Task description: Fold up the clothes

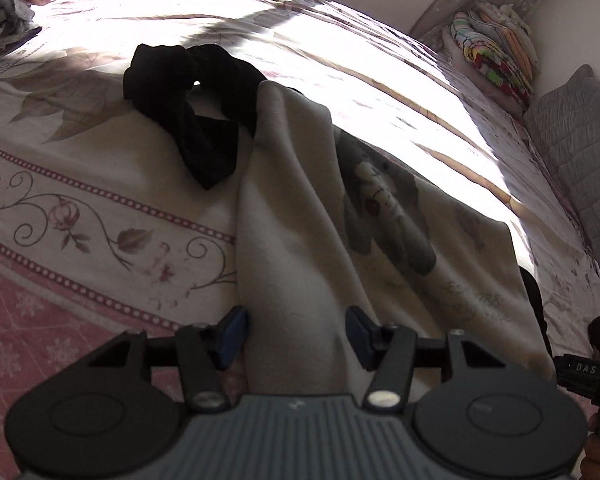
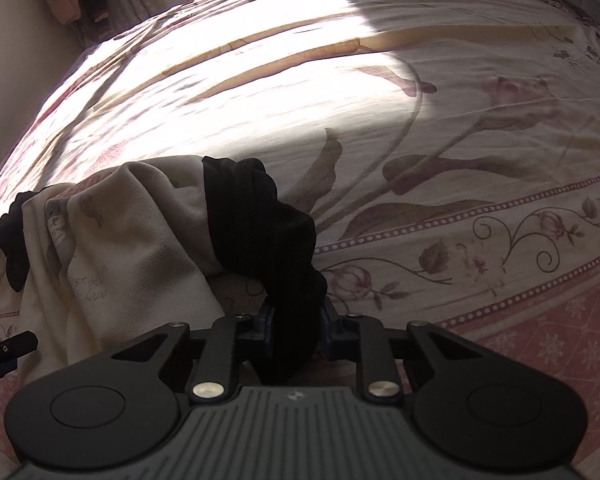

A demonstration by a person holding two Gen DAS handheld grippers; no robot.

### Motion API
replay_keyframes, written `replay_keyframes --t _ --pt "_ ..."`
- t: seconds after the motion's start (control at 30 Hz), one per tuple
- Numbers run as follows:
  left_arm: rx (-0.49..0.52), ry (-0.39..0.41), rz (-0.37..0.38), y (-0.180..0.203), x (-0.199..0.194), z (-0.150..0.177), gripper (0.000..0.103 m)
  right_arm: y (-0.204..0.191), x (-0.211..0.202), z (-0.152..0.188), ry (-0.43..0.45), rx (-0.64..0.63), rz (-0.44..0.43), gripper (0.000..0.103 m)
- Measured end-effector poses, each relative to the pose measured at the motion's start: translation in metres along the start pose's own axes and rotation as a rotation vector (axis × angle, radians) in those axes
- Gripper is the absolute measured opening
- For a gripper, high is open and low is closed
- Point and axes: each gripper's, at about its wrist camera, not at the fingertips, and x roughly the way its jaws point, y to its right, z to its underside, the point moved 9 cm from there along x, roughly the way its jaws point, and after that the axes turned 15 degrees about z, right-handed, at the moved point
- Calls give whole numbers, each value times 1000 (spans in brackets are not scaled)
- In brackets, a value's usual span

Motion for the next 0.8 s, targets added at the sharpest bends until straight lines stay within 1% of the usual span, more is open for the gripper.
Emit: replay_keyframes --t 0.03,0.07,0.2,0.23,0.27,0.33,0.43,0.67,0.8 --pt "18 -4 -6 0 1 0 52 0 -3 -1 10 4 4 21" --pt "36 -5 -18 0 2 -1 47 0 -7 -3 22 6 9 20" --pt "69 -14 -36 -4 5 -5 42 -1 -30 -17 123 -42 60 20" --pt "74 -16 -39 -5 5 -6 36 -1 -35 -22 146 -49 75 19" --pt "79 -18 -41 -6 6 -7 28 -1 -39 -28 170 -61 95 19" --pt "62 -13 -47 -10 6 -9 18 -3 -44 -42 214 -95 137 19" --pt "29 -10 -41 -14 6 -10 14 -7 -46 -63 252 -135 186 19" --pt "32 -22 -30 -8 11 -10 14 -20 -52 -104 352 -243 302 19" --pt "21 -27 -21 -7 13 -10 14 -29 -52 -122 396 -301 347 19"
